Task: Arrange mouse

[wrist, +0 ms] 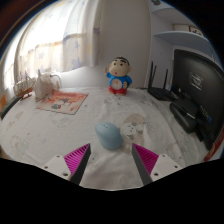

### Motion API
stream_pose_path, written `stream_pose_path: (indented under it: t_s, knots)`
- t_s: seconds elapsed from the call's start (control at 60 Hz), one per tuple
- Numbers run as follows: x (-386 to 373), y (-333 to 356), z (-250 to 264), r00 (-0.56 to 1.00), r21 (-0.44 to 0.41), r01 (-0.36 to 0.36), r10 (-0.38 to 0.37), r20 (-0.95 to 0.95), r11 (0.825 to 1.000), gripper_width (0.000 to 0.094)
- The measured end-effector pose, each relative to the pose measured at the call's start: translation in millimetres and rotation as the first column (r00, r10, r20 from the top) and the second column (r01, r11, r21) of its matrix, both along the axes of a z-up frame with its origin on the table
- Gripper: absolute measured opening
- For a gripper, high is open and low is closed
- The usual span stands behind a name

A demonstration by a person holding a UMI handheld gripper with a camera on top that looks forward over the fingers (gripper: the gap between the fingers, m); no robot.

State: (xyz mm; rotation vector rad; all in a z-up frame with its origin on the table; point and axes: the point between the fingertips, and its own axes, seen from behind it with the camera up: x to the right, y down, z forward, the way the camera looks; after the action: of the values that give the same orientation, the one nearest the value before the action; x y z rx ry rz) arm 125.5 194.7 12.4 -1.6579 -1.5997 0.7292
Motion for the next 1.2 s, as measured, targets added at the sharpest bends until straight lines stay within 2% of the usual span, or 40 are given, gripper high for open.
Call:
stream_pose_path:
  t_s: [0.45, 0.5, 0.6, 0.733, 0.817, 0.95, 1.1, 1.2]
  knots:
    - [-90.6, 13.6, -27.4, 1.000, -0.057, -0.015, 0.015, 0.009, 0.998, 0.0853]
    - [-94.1, 10.5, -27.8, 1.000, -0.062, -0.024, 0.025, 0.011, 0.998, 0.0784]
    - [-98.0, 7.6, -28.1, 0.999, -0.057, -0.032, 0.033, 0.017, 0.998, 0.0505]
    - [-97.9, 10.2, -26.8, 0.999, -0.036, -0.014, 0.015, 0.045, 0.999, 0.0473]
    - [-101.9, 8.8, -11.8, 0.999, -0.034, -0.013, 0.015, 0.037, 0.999, 0.0462]
    - [-129.9, -10.2, 39.3, 0.999, -0.014, -0.038, 0.038, -0.011, 0.999, 0.0447]
    - [-187.7, -72.6, 94.9, 0.994, -0.041, -0.075, 0.071, -0.078, 0.996, 0.0446]
    - [-231.1, -122.5, 106.5, 0.992, -0.047, -0.087, 0.082, -0.101, 0.995, 0.0444]
